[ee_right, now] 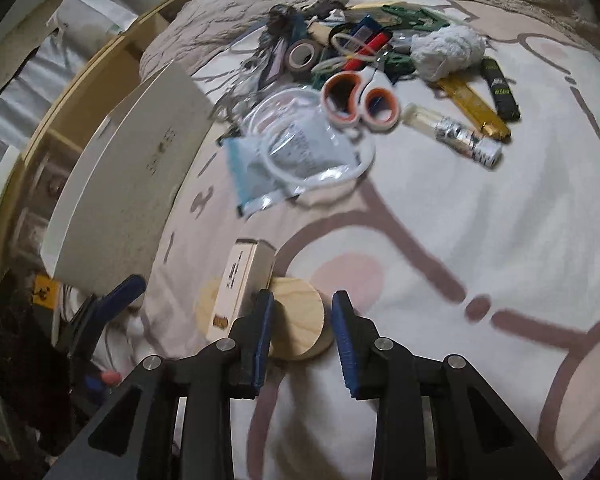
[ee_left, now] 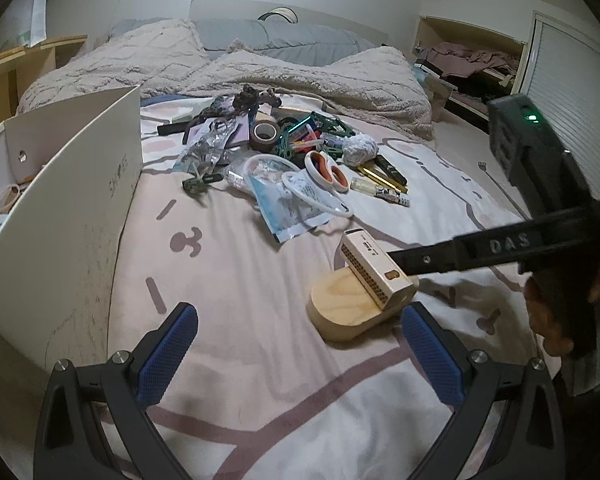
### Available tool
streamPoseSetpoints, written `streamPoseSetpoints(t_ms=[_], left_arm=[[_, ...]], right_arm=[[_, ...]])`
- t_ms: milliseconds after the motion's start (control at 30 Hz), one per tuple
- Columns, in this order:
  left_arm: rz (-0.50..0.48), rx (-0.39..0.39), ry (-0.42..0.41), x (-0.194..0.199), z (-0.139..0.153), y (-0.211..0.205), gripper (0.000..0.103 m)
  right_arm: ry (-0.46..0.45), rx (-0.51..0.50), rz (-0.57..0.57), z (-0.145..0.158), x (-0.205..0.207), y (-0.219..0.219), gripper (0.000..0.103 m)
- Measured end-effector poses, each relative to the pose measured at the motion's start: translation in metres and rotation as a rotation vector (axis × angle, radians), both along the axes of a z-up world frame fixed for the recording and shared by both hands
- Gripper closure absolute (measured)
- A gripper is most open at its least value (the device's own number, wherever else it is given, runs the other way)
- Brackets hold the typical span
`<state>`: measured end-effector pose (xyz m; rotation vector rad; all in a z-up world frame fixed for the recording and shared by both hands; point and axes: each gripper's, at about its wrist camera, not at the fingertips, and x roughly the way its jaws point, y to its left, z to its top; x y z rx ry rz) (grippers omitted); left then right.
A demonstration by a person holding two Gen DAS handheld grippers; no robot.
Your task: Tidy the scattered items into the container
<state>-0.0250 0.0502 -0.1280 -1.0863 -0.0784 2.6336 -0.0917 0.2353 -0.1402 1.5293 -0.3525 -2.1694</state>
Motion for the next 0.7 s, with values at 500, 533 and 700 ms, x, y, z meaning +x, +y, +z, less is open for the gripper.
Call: streamPoseSetpoints(t_ms=[500,533,700], left_arm=[[-0.031,0.048,-0.045,0.005,-0.012,0.007,0.005],[-0.026,0.043,-0.044,0.006,-0.013,0.008,0.005],[0.007,0.021,-0.039,0.003,-0.014,0.004,0.005]], right_arm=[[0.116,-0.111,-0.123,0.021,0.014,0.018,0.071],[0.131,-0.104,-0.126,0.021,0.009,0.015,0.071],[0.185,0.023,-0.089,0.012,-0.006,0.001,0.071]])
